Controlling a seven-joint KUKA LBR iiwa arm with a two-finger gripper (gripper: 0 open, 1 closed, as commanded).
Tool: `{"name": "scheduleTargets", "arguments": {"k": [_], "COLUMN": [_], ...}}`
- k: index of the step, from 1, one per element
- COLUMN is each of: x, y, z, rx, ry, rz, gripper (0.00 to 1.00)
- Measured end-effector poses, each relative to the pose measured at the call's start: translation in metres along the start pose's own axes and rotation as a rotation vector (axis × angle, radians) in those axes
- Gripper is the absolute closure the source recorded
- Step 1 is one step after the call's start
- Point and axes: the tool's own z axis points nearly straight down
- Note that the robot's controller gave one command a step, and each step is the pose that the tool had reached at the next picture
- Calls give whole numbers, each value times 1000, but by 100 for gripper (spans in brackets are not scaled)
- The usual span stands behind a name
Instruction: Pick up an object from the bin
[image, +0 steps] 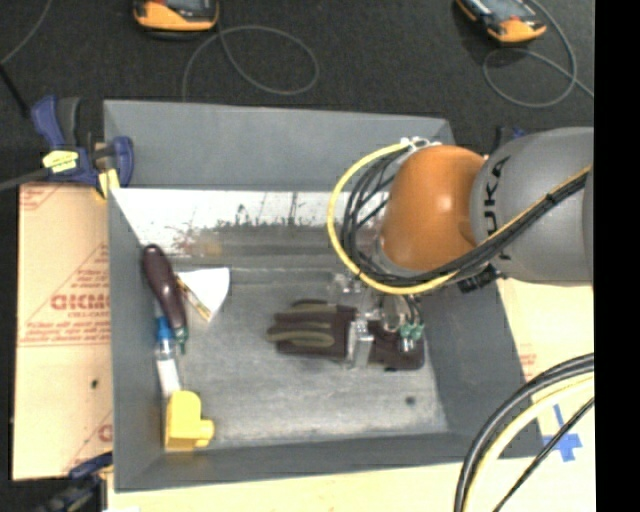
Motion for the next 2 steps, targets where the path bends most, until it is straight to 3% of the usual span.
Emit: {"name": "scheduleTargets", "arguments": {"k": [1,2], "x": [-6,-15], "y": [-2,-21], "z": [56,76], "rx": [0,0], "ry": [1,-5], "rz": [192,159], "gripper": [0,0]}}
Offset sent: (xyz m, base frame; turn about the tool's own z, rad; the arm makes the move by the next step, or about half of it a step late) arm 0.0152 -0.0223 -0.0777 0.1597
